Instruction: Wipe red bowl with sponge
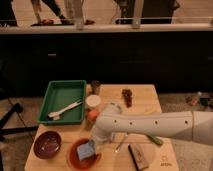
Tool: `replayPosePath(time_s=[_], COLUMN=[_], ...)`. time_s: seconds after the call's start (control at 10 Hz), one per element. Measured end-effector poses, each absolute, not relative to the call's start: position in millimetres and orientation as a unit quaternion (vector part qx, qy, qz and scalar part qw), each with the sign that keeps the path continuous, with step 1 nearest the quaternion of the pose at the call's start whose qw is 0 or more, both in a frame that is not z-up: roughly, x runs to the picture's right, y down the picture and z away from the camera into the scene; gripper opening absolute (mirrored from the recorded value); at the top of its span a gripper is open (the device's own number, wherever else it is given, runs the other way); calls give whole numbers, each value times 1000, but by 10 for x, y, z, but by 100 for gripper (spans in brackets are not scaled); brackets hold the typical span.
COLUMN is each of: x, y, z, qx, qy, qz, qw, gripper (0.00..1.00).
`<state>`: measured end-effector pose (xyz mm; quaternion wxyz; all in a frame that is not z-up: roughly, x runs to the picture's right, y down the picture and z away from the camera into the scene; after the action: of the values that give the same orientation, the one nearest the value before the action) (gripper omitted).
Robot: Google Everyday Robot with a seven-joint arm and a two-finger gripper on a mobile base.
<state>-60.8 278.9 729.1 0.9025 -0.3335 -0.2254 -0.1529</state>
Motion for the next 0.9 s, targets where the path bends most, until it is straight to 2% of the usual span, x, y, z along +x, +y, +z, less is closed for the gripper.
replayPosePath(time_s=[0.6, 0.9], x=[-1050, -960], y=[2731, 2803], z=[7196, 7093], qx=[-324, -324], qy=[-250, -252], qz=[-191, -193], qw=[892, 891], gripper=[0, 0])
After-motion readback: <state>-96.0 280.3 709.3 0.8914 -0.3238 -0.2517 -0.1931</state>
